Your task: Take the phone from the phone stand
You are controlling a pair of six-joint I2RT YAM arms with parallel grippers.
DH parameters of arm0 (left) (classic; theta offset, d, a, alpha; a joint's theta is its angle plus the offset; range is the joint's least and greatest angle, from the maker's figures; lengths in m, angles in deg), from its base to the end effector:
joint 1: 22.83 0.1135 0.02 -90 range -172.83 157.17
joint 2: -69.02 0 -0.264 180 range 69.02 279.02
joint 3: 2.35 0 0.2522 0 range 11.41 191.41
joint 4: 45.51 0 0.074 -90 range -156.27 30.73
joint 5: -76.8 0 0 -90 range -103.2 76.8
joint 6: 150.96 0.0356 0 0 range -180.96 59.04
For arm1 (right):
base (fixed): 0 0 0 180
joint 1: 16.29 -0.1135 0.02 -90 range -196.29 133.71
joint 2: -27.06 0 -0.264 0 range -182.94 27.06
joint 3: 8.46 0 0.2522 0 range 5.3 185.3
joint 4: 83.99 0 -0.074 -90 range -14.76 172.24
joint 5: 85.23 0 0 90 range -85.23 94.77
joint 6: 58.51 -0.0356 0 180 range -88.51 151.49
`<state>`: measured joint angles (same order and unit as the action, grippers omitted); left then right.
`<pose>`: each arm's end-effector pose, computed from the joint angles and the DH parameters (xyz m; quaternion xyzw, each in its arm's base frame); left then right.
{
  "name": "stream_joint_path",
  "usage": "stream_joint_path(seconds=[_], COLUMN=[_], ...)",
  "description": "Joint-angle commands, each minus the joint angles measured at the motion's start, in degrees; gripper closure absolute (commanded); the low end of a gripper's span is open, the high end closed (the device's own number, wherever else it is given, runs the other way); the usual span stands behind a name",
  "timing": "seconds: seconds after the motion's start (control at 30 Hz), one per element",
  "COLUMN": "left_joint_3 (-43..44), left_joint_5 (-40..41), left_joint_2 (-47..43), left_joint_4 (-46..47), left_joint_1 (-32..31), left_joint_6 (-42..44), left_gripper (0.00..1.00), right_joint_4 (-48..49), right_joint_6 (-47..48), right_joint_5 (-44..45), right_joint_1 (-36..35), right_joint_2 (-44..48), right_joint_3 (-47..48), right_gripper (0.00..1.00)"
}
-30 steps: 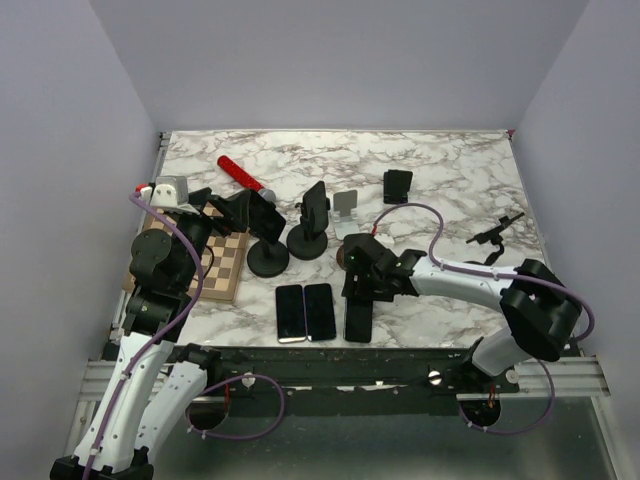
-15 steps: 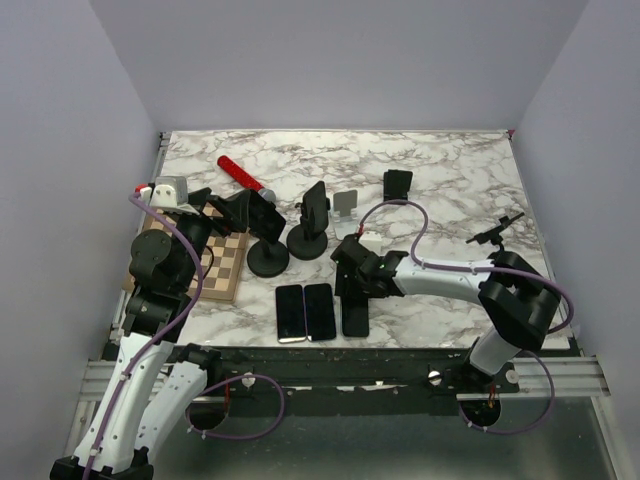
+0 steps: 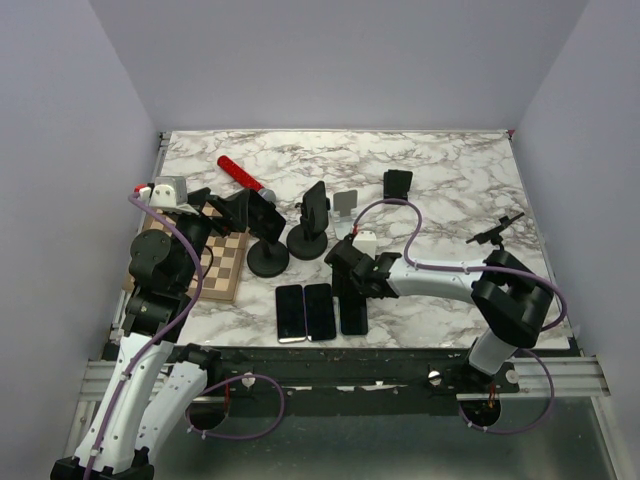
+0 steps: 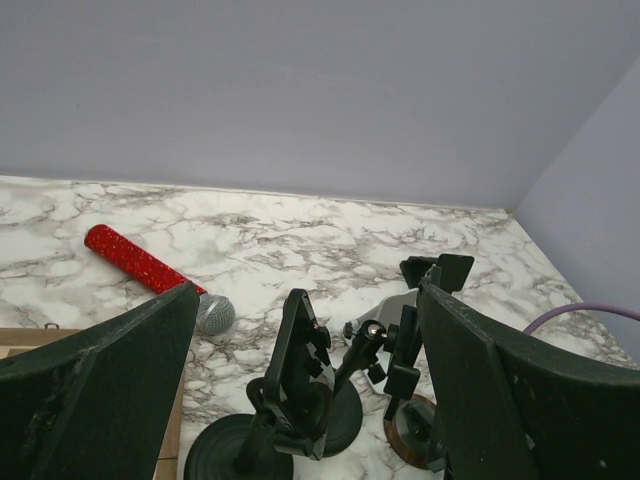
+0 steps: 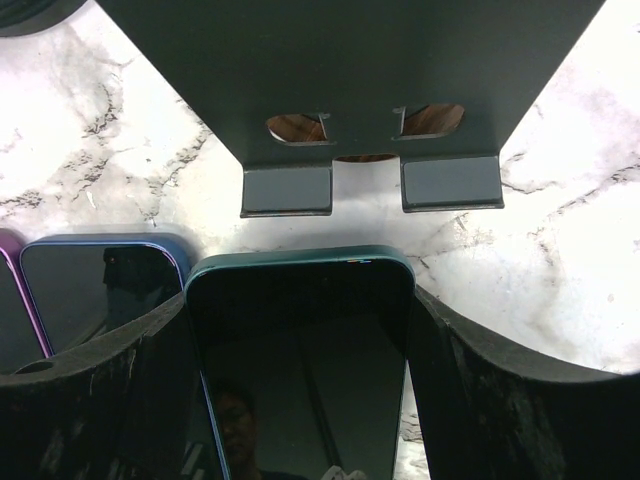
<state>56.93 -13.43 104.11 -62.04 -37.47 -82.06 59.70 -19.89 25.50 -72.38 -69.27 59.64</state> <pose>0.1380 -0.0362 0.3832 -0.0356 0.6573 -0.2322 0.7160 0.1876 0.2564 0.1597 0.0002 0.9603 0.0710 0.2697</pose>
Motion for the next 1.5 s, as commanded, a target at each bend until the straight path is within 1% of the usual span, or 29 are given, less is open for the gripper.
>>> stream_joint_path(seconds=[0.0, 0.03, 0.17, 0.27, 0.33, 0.47, 0.57, 0.6, 0.8, 0.93, 1.03, 1.17, 1.37, 1.47], left_joint_3=[0.0, 0.0, 0.0, 0.0, 0.0, 0.0, 0.0, 0.0, 0.0, 0.0, 0.0, 0.0, -0.1, -0.1], left_joint_5=[-0.2, -0.2, -0.3, -0.2, -0.2, -0.3, -0.2, -0.2, -0.2, -0.2, -0.2, -0.2, -0.3, -0.2], left_joint_2=[-0.5, -0.5, -0.6, -0.6, -0.6, -0.6, -0.5, -0.5, -0.5, -0.6, -0.6, -0.6, -0.5, -0.4], left_joint_4=[0.1, 0.1, 0.1, 0.0, -0.1, 0.0, 0.0, 0.0, -0.1, 0.0, 0.0, 0.1, 0.1, 0.1], left_joint_1=[0.3, 0.3, 0.3, 0.4, 0.4, 0.4, 0.4, 0.4, 0.4, 0.4, 0.4, 0.4, 0.4, 0.4], left_joint_6=[0.0, 0.0, 0.1, 0.1, 0.1, 0.1, 0.1, 0.1, 0.1, 0.2, 0.2, 0.0, 0.0, 0.0], left_gripper=[0.02, 0.01, 0.01, 0.01, 0.01, 0.02, 0.02, 0.02, 0.02, 0.02, 0.01, 0.01, 0.01, 0.01], right_joint_4=[-0.2, -0.2, -0.9, -0.6, 0.1, 0.4, 0.5, 0.7, 0.6, 0.0, 1.4, 4.0, 10.2, 12.1], right_joint_6=[-0.3, -0.4, -0.4, -0.4, -0.4, -0.9, -1.2, -1.2, -1.2, -2.0, -2.2, -2.5, -2.9, -2.2], right_joint_5=[-1.6, -1.6, -1.2, -1.1, -1.5, -1.5, -0.6, -0.7, -1.0, -1.2, -2.5, -5.9, -13.2, -15.0], right_joint_1=[-0.6, -0.7, -1.1, -1.2, -1.2, -1.4, -1.5, -1.5, -1.5, -1.5, -1.5, -1.5, -1.5, -1.5], right_joint_2=[-4.5, -4.6, -5.6, -5.4, -4.9, -4.6, -4.0, -3.7, -2.1, 1.2, 4.8, 8.6, 9.0, 9.1], right_joint_3=[-2.7, -2.8, -2.7, -2.9, -3.3, -3.4, -3.6, -3.7, -3.2, -4.0, -6.2, -9.2, -12.4, -12.2], right_gripper=[0.57, 0.55, 0.42, 0.29, 0.23, 0.12, 0.02, 0.01, 0.01, 0.08, 0.12, 0.11, 0.11, 0.12])
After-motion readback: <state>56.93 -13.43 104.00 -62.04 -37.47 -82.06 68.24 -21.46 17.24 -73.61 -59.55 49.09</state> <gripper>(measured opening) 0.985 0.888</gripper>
